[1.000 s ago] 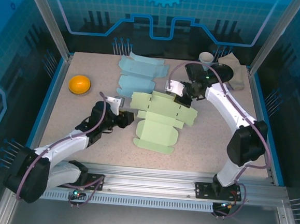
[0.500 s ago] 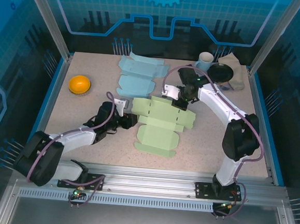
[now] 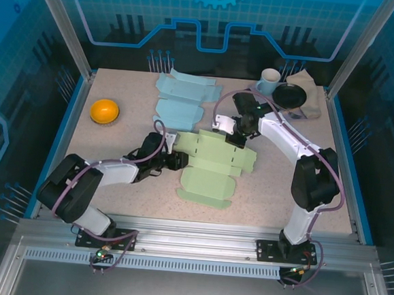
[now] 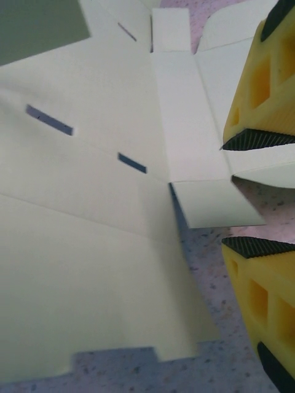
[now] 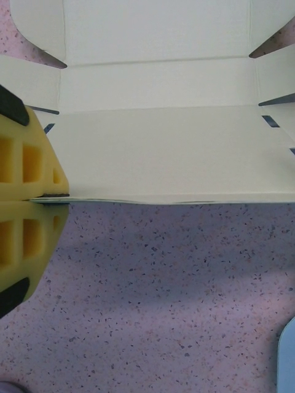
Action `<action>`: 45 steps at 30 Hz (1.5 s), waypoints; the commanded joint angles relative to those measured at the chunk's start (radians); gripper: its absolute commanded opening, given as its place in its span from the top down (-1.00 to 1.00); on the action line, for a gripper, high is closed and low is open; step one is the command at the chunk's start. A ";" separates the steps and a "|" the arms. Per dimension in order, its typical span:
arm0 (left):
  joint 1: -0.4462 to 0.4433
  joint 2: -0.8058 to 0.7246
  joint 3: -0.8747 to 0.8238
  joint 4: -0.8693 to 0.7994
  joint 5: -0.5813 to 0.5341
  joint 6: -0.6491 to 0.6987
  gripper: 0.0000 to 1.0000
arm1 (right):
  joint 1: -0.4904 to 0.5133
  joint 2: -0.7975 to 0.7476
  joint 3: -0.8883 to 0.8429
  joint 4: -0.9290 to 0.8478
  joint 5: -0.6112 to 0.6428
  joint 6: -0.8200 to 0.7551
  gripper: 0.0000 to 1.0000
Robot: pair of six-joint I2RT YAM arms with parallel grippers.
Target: Fold the paper box
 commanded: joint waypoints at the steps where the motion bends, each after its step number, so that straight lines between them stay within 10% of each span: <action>1: -0.004 0.036 0.023 -0.019 -0.013 0.027 0.09 | 0.007 0.007 -0.014 0.016 -0.026 0.009 1.00; 45: -0.184 0.172 0.175 -0.121 -0.064 -0.045 0.19 | 0.013 -0.084 -0.208 0.192 0.029 0.032 1.00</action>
